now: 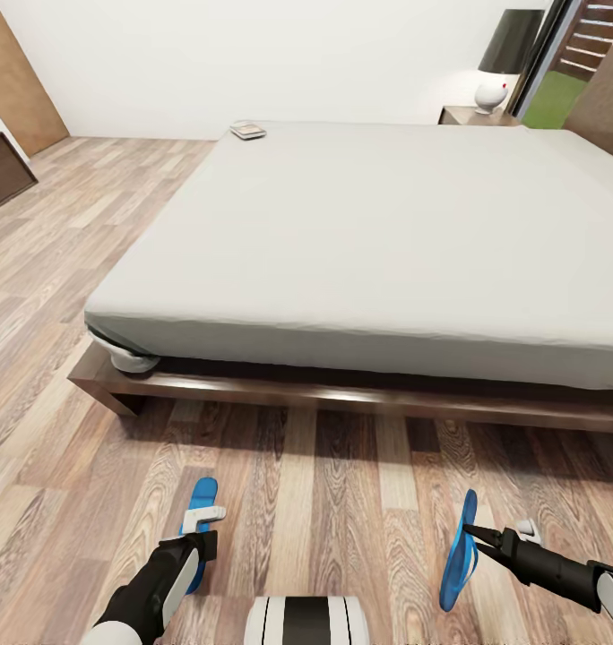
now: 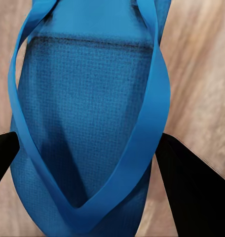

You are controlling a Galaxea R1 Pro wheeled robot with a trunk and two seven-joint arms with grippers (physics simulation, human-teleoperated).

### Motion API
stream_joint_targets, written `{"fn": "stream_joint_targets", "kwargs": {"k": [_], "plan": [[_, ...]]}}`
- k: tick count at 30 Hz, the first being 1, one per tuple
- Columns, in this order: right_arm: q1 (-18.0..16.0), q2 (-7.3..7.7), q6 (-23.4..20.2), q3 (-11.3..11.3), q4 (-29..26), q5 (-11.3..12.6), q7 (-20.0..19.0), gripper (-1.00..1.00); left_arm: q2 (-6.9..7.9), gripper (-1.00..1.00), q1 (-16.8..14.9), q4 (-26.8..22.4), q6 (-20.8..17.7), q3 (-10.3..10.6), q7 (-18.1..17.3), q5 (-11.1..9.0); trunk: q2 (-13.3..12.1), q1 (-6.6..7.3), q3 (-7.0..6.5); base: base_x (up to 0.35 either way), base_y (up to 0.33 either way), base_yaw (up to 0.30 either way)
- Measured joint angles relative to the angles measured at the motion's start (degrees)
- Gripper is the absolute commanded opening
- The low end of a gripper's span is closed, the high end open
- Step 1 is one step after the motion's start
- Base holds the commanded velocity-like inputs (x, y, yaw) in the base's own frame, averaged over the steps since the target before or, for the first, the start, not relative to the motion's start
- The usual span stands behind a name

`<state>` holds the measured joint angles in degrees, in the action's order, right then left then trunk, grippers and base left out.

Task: In the bedroom, move the book from the bed onto either nightstand, and place the two sandals side by side next to the bed.

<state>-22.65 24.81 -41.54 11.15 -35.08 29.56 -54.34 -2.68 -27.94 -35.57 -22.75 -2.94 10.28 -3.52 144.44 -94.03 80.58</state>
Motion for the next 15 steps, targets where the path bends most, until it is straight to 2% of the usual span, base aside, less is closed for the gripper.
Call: {"fn": "stream_joint_targets", "kwargs": {"k": [15], "plan": [[0.0, 0.01, 0.0, 0.0, 0.0, 0.1, 0.0, -1.00, 0.00, -1.00, 0.0, 0.0, 0.1, 0.0, 0.1, 0.0, 0.2, -0.36, 3.11, 0.000, 0.000, 0.000]]}}
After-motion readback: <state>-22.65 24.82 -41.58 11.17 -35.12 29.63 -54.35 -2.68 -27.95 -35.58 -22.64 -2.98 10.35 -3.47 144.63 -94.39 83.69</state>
